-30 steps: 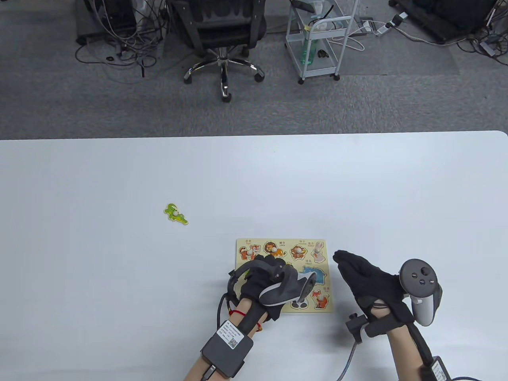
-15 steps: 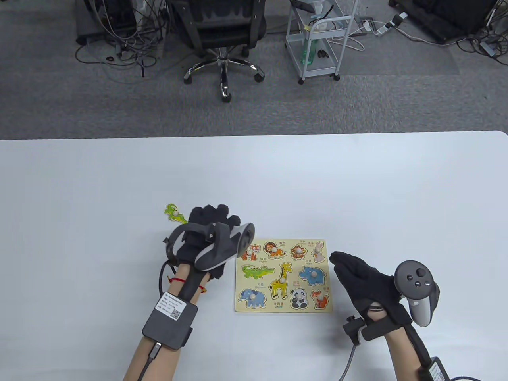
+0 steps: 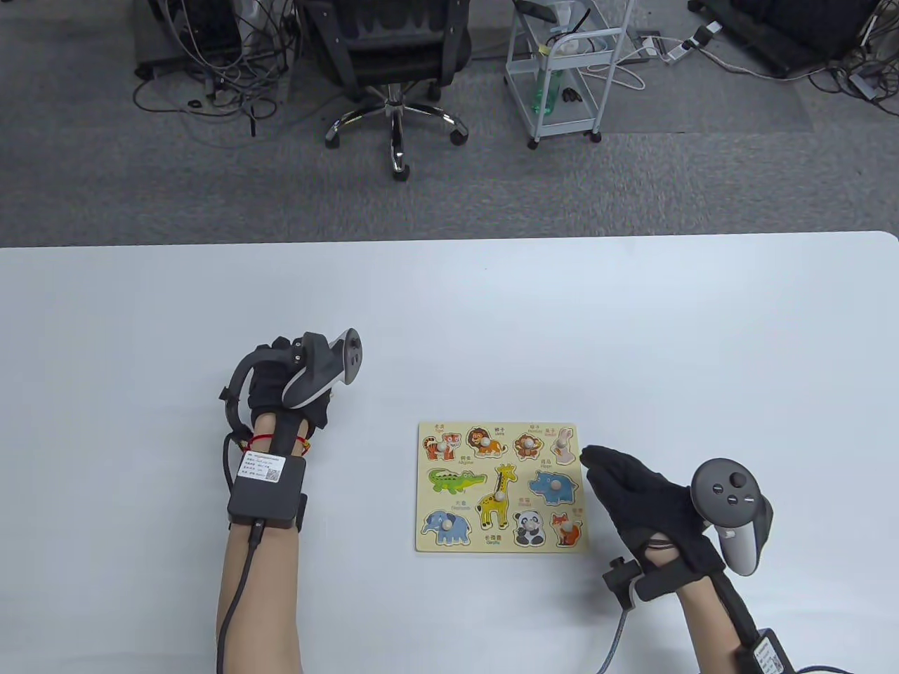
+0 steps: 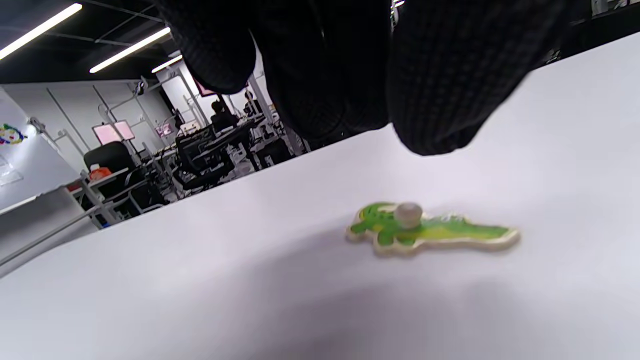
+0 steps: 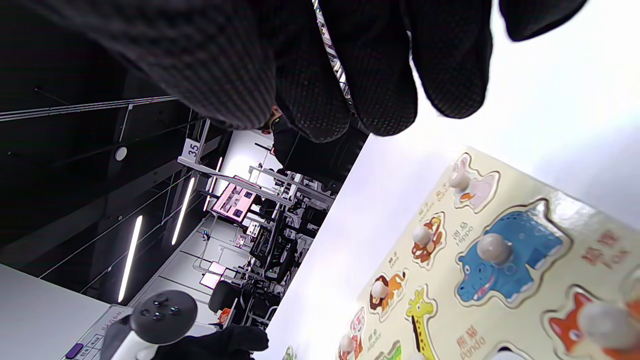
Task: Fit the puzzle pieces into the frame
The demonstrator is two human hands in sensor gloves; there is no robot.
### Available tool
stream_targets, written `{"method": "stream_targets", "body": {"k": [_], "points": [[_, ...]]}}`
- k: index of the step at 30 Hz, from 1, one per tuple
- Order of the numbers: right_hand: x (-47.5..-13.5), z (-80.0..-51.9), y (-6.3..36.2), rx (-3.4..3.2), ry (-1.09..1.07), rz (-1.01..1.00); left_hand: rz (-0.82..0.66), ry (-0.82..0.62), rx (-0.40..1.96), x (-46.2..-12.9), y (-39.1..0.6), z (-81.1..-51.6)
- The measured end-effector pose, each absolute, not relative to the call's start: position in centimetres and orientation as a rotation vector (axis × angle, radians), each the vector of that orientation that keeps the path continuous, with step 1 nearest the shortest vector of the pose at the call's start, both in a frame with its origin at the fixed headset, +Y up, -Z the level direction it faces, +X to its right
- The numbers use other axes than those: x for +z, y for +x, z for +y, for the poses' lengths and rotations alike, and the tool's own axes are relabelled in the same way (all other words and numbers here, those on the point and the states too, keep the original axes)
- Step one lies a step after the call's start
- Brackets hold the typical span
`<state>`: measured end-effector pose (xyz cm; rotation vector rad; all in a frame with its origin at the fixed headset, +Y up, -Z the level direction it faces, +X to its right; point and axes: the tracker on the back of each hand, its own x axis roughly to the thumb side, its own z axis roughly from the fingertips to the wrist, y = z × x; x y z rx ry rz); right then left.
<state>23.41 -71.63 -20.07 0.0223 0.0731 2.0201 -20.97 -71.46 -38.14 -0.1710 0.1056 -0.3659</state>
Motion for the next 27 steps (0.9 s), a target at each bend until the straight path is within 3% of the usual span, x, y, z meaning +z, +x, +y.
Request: {"method": "stream_targets", "body": {"k": [9,27], "points": [[-20.1,-71.6,23.8,2.0,0.002,0.071,0.141,-0.241,-0.34,-40.5,-22.1,-74.7],[-20.3,-71.9,24.1,1.984,-0.026,0.062,0.027,-0.168,-0.423,-40.4,-21.3,-74.7]]}}
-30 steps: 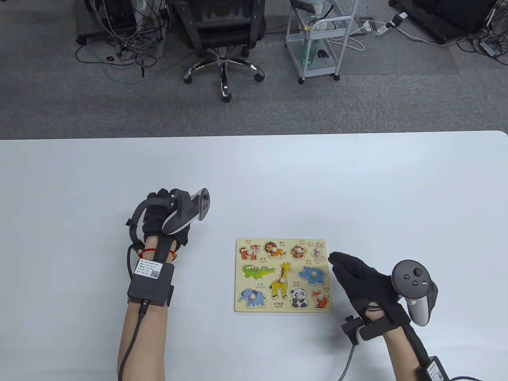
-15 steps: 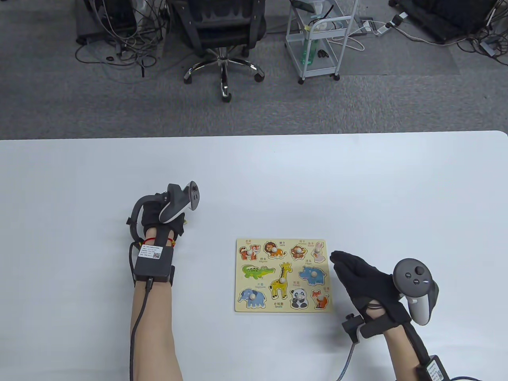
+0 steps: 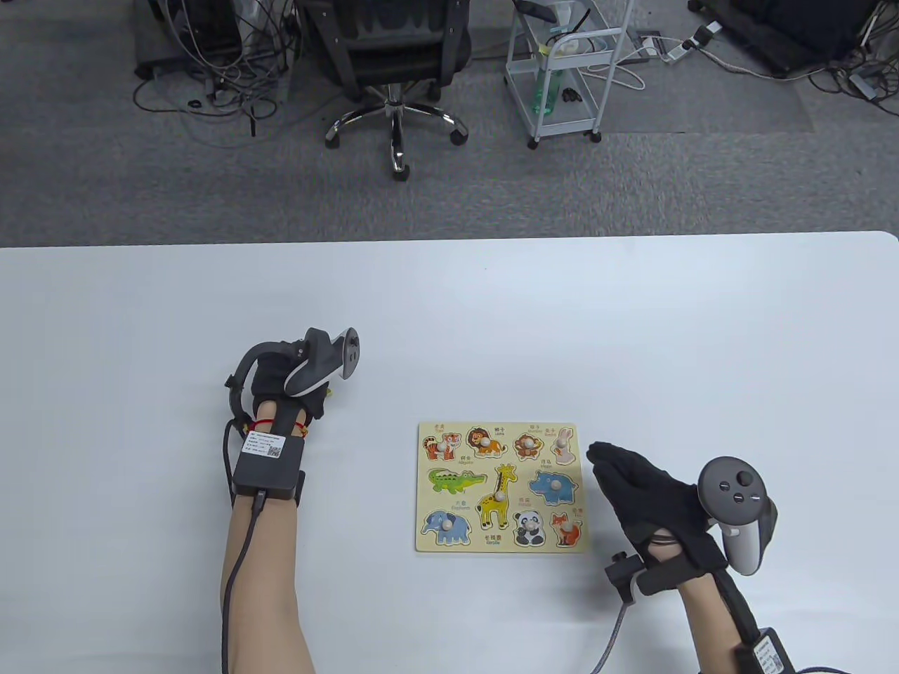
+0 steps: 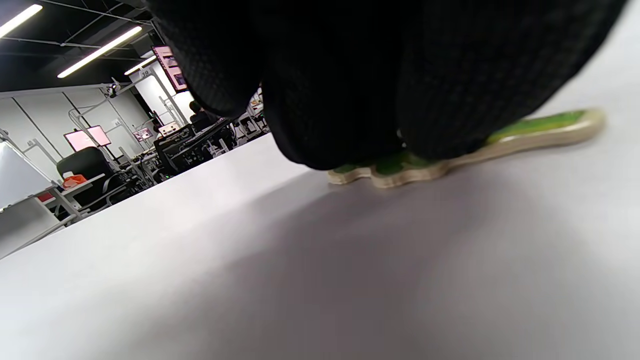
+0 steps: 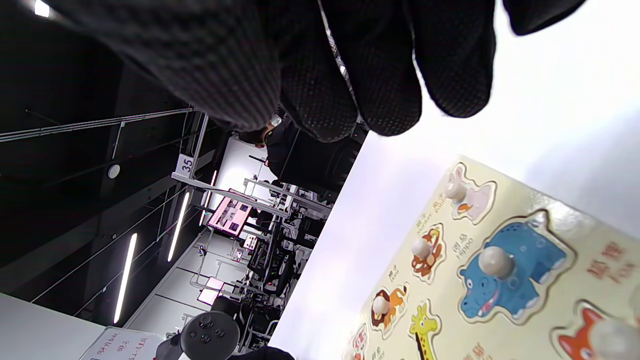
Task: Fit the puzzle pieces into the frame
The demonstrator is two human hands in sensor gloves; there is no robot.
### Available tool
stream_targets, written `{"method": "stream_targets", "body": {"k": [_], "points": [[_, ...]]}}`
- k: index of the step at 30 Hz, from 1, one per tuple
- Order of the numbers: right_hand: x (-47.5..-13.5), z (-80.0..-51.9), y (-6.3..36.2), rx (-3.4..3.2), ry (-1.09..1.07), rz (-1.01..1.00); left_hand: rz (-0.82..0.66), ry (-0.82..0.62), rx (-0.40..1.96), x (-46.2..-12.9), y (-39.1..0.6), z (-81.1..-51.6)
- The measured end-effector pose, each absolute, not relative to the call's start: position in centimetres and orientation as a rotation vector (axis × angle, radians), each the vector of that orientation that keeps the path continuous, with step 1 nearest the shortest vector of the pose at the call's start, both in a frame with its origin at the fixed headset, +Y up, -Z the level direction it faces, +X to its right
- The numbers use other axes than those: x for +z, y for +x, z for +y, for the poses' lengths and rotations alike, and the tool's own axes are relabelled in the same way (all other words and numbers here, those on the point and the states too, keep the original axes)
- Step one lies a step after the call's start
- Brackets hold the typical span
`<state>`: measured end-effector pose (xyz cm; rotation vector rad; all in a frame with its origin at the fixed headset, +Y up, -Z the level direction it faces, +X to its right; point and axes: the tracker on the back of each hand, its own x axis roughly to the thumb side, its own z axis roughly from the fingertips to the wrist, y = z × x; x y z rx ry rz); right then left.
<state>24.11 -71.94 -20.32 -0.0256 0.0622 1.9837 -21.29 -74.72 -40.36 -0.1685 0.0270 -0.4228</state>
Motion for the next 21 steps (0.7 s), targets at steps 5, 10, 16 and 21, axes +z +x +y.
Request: {"method": "stream_targets", "body": {"k": [5,10,16,21], "points": [[-20.4,-72.2,24.0,1.985,-0.029,0.078,-0.03,-0.109,-0.359,-38.9,-20.4,-72.5],[-20.4,-72.2,23.8,1.994,-0.012,0.076,-0.093,-0.066,-0.34,-36.1,-18.5,-69.8],[-20.4,-72.3,23.7,1.986,0.005,0.072,-0.181,-0.024,-0.319,-31.8,-15.3,-67.7],[-20.3,-72.2,23.6,1.992,0.029,0.066,-0.23,-0.049,-0.299,-28.6,-11.9,-67.4]]}}
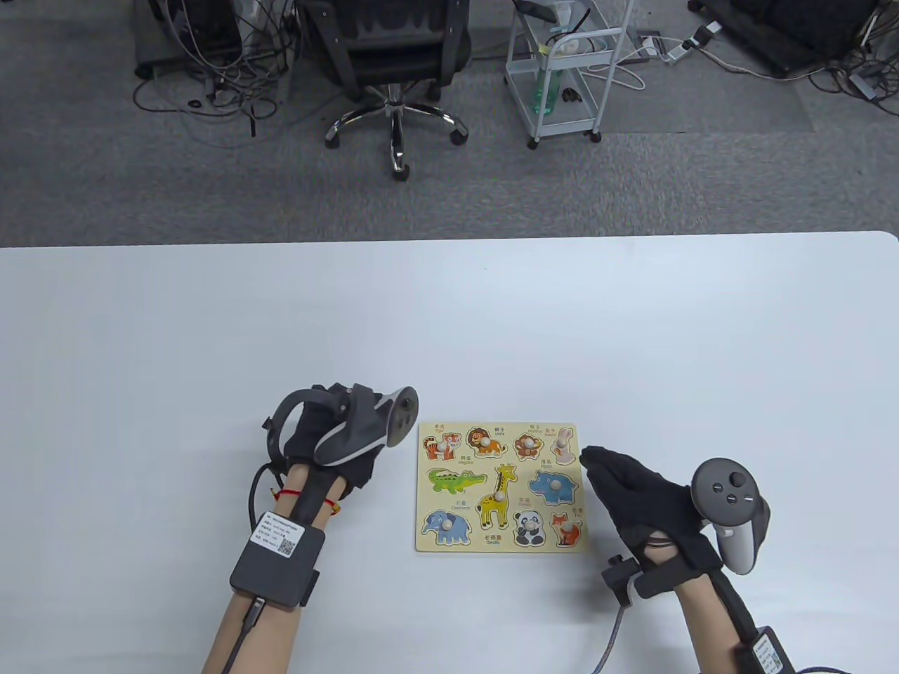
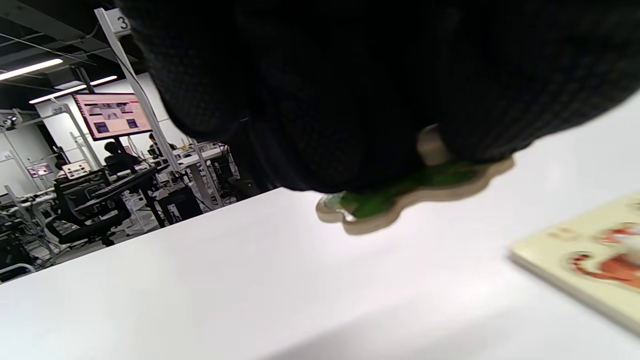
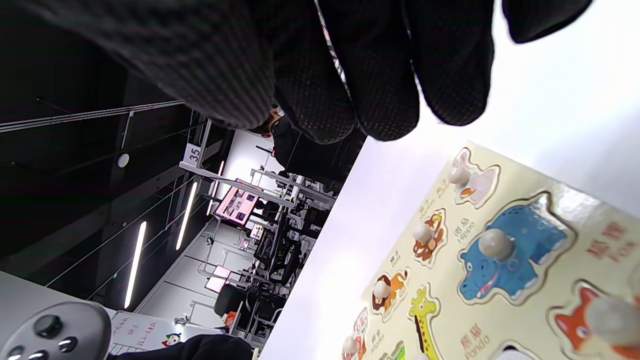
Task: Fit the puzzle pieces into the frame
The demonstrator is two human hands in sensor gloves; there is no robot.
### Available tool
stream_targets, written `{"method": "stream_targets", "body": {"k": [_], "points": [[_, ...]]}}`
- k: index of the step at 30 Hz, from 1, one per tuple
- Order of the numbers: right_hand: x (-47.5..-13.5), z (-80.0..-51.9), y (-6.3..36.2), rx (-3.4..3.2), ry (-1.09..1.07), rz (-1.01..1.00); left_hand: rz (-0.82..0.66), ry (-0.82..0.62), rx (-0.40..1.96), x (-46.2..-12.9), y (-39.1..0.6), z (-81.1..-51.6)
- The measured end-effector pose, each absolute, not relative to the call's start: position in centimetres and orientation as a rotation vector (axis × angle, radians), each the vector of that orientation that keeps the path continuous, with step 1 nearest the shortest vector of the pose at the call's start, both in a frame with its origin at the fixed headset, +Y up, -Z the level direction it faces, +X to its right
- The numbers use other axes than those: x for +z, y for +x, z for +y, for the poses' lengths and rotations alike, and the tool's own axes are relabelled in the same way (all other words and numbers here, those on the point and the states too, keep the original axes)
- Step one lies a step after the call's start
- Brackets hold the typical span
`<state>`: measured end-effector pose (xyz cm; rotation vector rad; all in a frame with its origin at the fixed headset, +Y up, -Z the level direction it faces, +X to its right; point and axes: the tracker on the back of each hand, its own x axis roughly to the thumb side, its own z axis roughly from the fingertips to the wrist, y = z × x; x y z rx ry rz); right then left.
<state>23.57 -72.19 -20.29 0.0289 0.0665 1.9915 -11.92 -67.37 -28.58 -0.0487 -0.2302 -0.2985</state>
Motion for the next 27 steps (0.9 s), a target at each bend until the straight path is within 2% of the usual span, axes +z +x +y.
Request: {"method": "stream_targets", "body": {"k": [11,18,27], "points": [[-19.8,-72.0,23.6,1.99,0.048,0.031,-0.281,-0.072,-0.409,-24.3,-4.2,-69.5],[-19.9,-72.4,23.9,1.963,0.031,0.045,-0.256,-0.101,-0.493,-24.6,-1.5,-71.6],[-20.0,-72.3,23.8,1.972,0.044,0.036,-0.229,-0.141,-0.535,-25.1,-0.6,-72.9]]}}
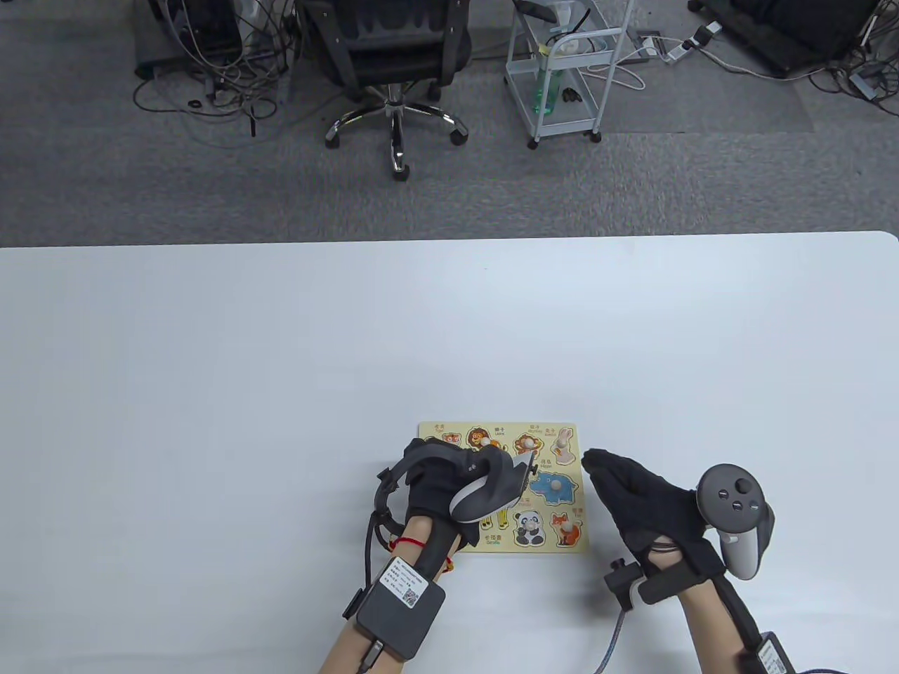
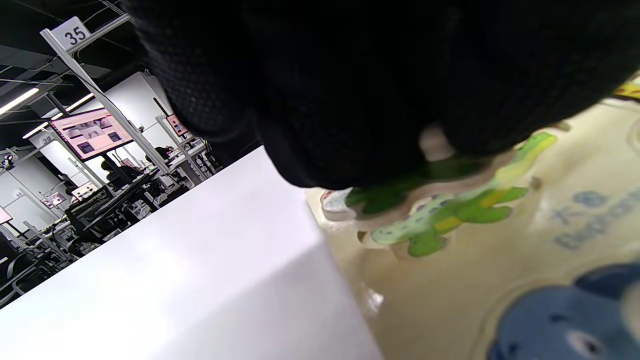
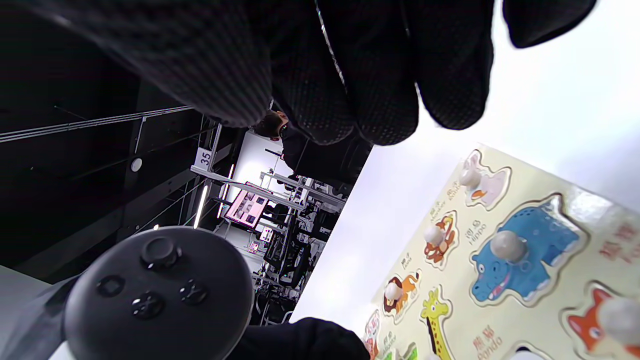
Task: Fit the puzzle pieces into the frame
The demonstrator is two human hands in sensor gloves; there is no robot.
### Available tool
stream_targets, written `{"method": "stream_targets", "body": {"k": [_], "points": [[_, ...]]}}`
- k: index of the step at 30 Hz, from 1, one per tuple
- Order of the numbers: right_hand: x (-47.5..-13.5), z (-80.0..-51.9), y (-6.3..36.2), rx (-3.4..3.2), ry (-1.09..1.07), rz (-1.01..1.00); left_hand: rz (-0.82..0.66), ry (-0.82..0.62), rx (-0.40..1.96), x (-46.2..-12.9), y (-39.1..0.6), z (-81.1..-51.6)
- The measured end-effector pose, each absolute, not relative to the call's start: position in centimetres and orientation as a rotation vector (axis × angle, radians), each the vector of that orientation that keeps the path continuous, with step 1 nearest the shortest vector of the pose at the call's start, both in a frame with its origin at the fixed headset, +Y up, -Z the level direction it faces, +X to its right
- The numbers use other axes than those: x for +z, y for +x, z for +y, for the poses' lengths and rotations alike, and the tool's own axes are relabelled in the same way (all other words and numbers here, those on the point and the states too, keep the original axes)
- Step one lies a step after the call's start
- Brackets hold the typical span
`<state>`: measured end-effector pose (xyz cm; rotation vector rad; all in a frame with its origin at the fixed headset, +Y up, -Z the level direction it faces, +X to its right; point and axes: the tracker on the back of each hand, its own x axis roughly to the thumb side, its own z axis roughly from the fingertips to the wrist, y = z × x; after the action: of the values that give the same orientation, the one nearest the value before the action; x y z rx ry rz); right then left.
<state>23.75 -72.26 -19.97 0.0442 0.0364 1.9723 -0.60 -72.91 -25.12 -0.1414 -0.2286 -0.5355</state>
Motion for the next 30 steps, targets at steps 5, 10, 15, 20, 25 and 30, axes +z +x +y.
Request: {"method": "stream_targets", "body": {"k": [5,10,15,20,25,30], "points": [[-19.9,-72.3,23.8,1.973,0.049,0.033,-0.235,-0.138,-0.559,-25.0,-0.4,-72.6],[-19.9,-72.3,23.8,1.974,0.056,0.031,-0.245,-0.143,-0.573,-24.8,-0.1,-72.5],[-19.9,-72.3,23.8,1.974,0.06,0.029,-0.251,-0.149,-0.589,-24.8,-0.3,-71.9],[-19.9,-72.3,23.8,1.975,0.061,0.031,-0.253,-0.159,-0.586,-24.7,-0.6,-71.7],[-19.9,-72.4,23.8,1.972,0.053,0.043,-0.254,-0.168,-0.569,-24.7,-1.1,-71.6],[-20.0,-72.6,23.9,1.967,0.045,0.059,-0.225,-0.215,-0.438,-24.1,-2.3,-70.1]]}}
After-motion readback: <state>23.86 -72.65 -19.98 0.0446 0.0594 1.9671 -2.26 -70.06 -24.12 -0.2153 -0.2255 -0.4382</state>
